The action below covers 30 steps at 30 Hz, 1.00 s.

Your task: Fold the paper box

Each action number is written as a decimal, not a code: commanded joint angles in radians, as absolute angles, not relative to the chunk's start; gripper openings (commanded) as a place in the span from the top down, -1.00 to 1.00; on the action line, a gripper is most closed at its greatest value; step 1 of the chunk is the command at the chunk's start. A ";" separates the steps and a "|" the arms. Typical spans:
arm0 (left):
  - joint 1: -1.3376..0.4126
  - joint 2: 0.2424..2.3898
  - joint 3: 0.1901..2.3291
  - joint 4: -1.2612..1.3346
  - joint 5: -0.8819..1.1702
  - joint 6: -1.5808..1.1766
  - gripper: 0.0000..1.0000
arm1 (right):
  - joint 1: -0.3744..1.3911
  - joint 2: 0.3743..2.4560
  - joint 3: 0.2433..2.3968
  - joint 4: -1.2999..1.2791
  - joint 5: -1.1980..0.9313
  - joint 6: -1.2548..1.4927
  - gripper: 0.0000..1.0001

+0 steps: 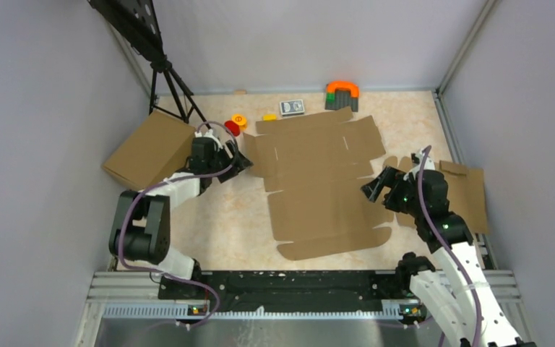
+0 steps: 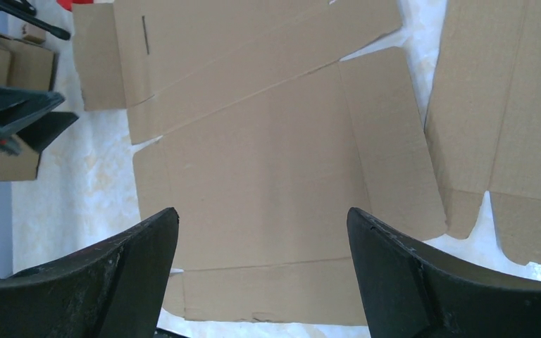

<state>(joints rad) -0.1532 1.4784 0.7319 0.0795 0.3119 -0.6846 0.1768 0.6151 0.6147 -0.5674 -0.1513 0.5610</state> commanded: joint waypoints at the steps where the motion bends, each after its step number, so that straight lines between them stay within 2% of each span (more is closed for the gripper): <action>1: -0.175 1.614 0.829 0.241 0.266 -0.685 -0.35 | 0.187 0.574 0.635 -0.549 -0.158 0.557 -0.75; 6: -0.196 1.737 0.918 0.259 0.269 -0.703 0.01 | 0.187 0.579 0.643 -0.579 -0.121 0.542 -0.75; 8: -0.205 1.762 0.946 0.245 0.269 -0.701 0.22 | 0.186 0.592 0.644 -0.581 -0.113 0.552 -0.75; 10: -0.208 1.770 0.963 0.215 0.254 -0.690 0.54 | 0.186 0.612 0.646 -0.574 -0.118 0.560 -0.75; 12: -0.209 1.765 0.976 0.174 0.243 -0.671 0.96 | 0.187 0.632 0.645 -0.552 -0.138 0.567 -0.75; 18: -0.207 1.702 1.034 -0.100 0.284 -0.582 1.00 | 0.186 0.673 0.631 -0.487 -0.165 0.602 -0.74; 22: -0.203 1.628 0.997 -0.229 0.303 -0.536 1.00 | 0.186 0.716 0.620 -0.451 -0.184 0.603 -0.74; 27: -0.162 1.535 0.955 -0.341 0.182 -0.485 1.00 | 0.186 0.817 0.617 -0.411 -0.201 0.598 -0.74; 30: -0.141 1.488 0.927 -0.342 0.118 -0.484 1.00 | 0.186 0.873 0.616 -0.393 -0.141 0.578 -0.75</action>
